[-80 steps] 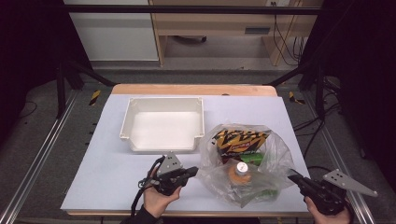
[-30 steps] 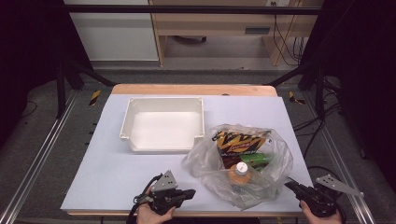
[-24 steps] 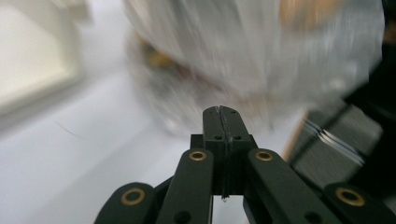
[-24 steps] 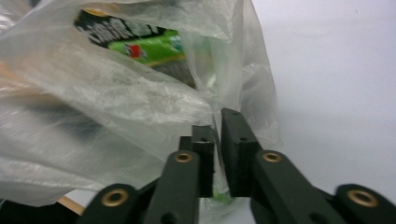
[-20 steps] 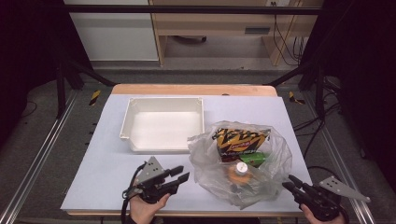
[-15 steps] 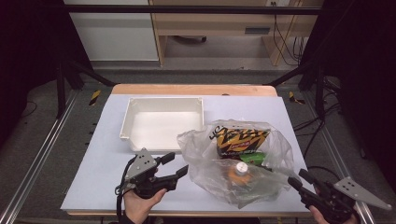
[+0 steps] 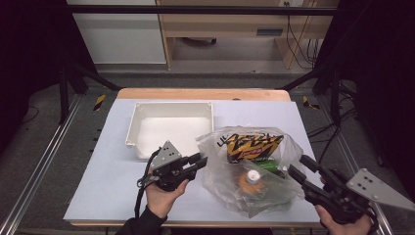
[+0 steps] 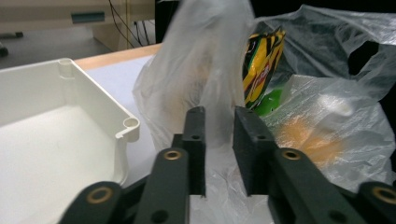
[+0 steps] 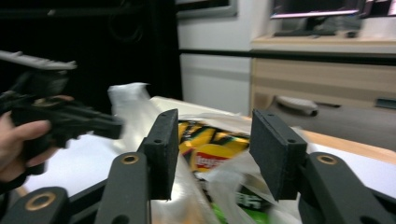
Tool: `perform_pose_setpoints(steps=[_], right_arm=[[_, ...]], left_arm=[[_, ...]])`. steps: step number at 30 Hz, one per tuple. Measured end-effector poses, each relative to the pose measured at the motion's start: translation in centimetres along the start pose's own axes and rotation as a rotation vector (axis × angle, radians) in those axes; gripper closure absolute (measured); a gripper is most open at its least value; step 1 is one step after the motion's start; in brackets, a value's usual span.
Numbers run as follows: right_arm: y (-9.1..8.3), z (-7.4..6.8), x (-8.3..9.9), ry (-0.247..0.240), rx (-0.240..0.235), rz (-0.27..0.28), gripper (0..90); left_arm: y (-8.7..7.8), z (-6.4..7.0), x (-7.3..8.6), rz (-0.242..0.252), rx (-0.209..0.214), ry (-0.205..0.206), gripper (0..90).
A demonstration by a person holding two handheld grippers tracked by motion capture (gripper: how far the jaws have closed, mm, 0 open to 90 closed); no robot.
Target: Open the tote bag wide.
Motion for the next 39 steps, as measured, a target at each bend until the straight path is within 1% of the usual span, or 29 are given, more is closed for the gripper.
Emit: perform_pose_setpoints(steps=[1,2,3,6,7,8,9,10,11,12,13,14,16,17,19,21,22,23,25,26,27,29,30,31,33,35,37,39], right_arm=[[0.5,-0.4,0.0,-0.018,-0.007,-0.014,53.1],[0.8,-0.7,0.1,-0.023,-0.015,-0.025,53.1],[1.4,-1.2,0.2,-0.026,-0.038,-0.048,53.1],[2.7,-2.3,0.7,-0.059,-0.071,-0.090,53.5],[2.9,-2.6,0.8,-0.064,-0.081,-0.086,54.3],[3.1,-2.8,0.8,-0.064,-0.087,-0.089,55.1],[3.4,-3.0,1.0,-0.067,-0.084,-0.100,55.2],[3.8,-3.1,1.5,-0.064,-0.079,-0.125,54.8],[4.2,-3.0,1.9,-0.063,-0.080,-0.148,53.9],[4.6,-2.8,2.7,-0.056,-0.079,-0.184,53.3],[4.8,-2.5,3.4,-0.045,-0.072,-0.203,52.6],[4.9,-2.3,3.9,-0.038,-0.073,-0.213,52.2],[5.0,-1.6,4.9,-0.001,-0.069,-0.226,51.9],[5.0,-1.3,5.3,0.013,-0.071,-0.235,52.1],[5.0,-0.8,6.0,0.035,-0.080,-0.249,55.1],[4.8,-0.8,6.3,0.038,-0.103,-0.259,65.9],[4.7,-0.8,6.4,0.040,-0.109,-0.260,72.1],[4.4,-0.9,6.5,0.038,-0.121,-0.264,79.5],[3.8,-1.0,6.5,0.037,-0.135,-0.259,89.8],[3.4,-1.1,6.4,0.039,-0.144,-0.254,90.0],[3.2,-1.2,6.4,0.041,-0.150,-0.253,90.0],[2.6,-1.4,6.4,0.042,-0.158,-0.248,90.0],[2.3,-1.6,6.4,0.037,-0.165,-0.248,90.0],[2.1,-1.8,6.5,0.035,-0.171,-0.251,90.0],[1.9,-2.1,7.0,0.031,-0.178,-0.265,90.0],[1.9,-2.3,7.8,0.032,-0.180,-0.291,90.0],[2.0,-2.4,8.8,0.044,-0.183,-0.316,90.0],[2.3,-2.2,10.2,0.065,-0.176,-0.347,90.0]], left_arm=[[0.2,0.0,0.1,-0.002,0.006,0.002,84.9],[0.4,0.0,0.2,-0.005,0.009,0.004,87.9],[0.4,0.0,0.2,-0.008,0.007,0.008,89.9],[0.3,0.1,0.3,0.004,-0.001,0.020,89.5],[0.2,0.2,0.3,0.006,-0.010,0.029,85.6],[0.1,0.2,0.2,0.015,-0.029,0.037,80.1],[0.0,0.2,0.2,0.028,-0.041,0.040,71.1],[-0.1,0.1,0.1,0.026,-0.045,0.038,61.0],[0.1,0.0,0.0,0.027,-0.052,0.039,54.9],[0.2,-0.1,-0.1,0.022,-0.053,0.041,49.5],[0.3,-0.3,-0.2,0.021,-0.053,0.041,44.6],[0.6,-0.4,-0.2,0.017,-0.050,0.034,44.3],[1.2,-0.7,-0.3,0.006,-0.031,0.016,48.9],[1.5,-0.8,-0.3,-0.004,-0.030,0.013,54.0],[2.1,-0.8,-0.3,-0.013,-0.015,0.004,69.9],[2.1,-0.5,-0.3,-0.015,-0.003,0.012,85.0],[2.0,-0.3,-0.3,-0.017,0.000,0.020,88.5],[1.8,-0.2,-0.3,-0.019,0.005,0.027,89.6],[1.2,0.2,-0.2,-0.019,0.020,0.037,90.0],[0.9,0.3,-0.1,-0.019,0.028,0.038,90.0],[0.5,0.5,0.0,-0.017,0.046,0.031,90.0],[-0.4,0.8,0.4,-0.011,0.063,0.040,90.0],[-0.8,0.9,0.6,-0.006,0.075,0.037,90.0],[-1.4,1.1,1.0,-0.007,0.085,0.038,90.0],[-1.8,1.2,1.7,-0.018,0.099,0.033,90.0],[-2.0,1.3,2.7,-0.039,0.110,0.026,90.0],[-1.9,1.3,3.7,-0.061,0.113,0.018,90.0],[-1.6,1.3,4.7,-0.075,0.124,0.010,90.0]])
Point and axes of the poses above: each handheld gripper's, and its own axes: y roughly forward along the jaws, x roughly out of its underside, z roughly to its right, the point moved 4 cm from there along y, roughly forward along the jaws, and after that the axes turned 4 degrees about x, right-handed, at the moved point
